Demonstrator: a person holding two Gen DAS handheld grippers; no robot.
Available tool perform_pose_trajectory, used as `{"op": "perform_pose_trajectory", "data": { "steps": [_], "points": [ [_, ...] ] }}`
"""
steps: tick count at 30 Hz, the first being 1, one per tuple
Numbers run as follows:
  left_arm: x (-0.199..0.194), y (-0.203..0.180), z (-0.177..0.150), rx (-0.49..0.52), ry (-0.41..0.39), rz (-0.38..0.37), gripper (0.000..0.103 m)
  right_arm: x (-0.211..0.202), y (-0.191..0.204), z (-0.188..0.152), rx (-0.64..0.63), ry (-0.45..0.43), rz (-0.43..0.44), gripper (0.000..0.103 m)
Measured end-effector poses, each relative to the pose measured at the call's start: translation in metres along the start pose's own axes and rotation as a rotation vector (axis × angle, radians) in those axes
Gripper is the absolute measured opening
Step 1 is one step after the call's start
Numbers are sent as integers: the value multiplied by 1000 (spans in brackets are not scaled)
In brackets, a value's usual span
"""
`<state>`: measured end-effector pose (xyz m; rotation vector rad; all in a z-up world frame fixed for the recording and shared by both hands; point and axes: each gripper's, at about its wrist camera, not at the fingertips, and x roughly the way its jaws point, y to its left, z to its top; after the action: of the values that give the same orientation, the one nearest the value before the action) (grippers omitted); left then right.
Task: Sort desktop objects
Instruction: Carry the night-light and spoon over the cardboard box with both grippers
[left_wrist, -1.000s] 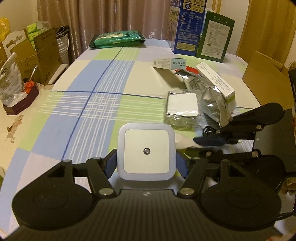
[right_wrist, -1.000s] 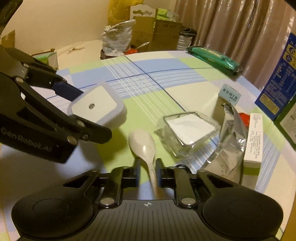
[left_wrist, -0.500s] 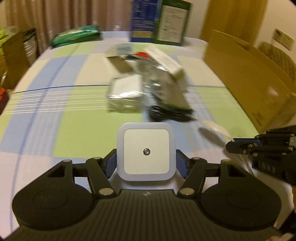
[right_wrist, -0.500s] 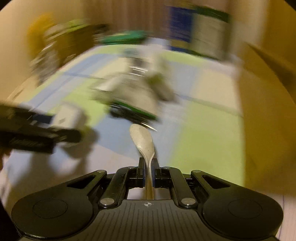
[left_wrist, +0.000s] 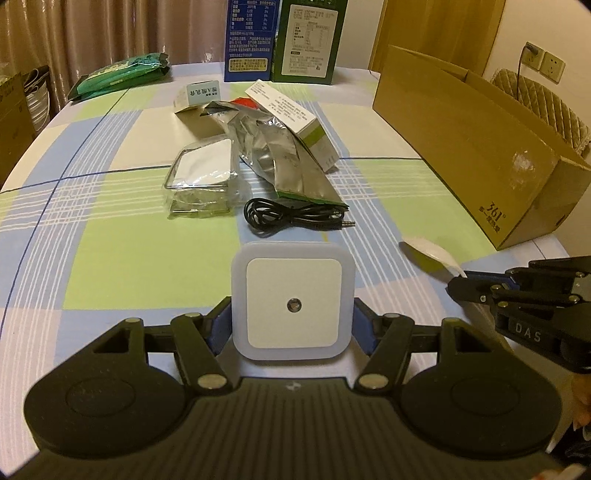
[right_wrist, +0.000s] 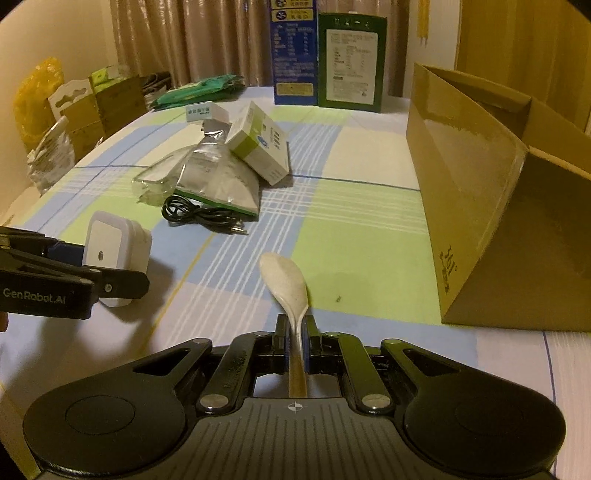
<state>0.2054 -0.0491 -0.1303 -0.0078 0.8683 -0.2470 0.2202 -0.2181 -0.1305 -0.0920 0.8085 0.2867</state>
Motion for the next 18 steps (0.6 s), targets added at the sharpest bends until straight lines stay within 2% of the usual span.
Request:
{"op": "perform_pose_trajectory", "data": {
  "steps": [9,18],
  "points": [
    [2,-6,-2,21,-14,29,61,3,4,-1,-50,-18,-18,3],
    [2,-9,-2,39,-17,31,61,-2,4,0,-23,-29,-25,3]
  ]
}}
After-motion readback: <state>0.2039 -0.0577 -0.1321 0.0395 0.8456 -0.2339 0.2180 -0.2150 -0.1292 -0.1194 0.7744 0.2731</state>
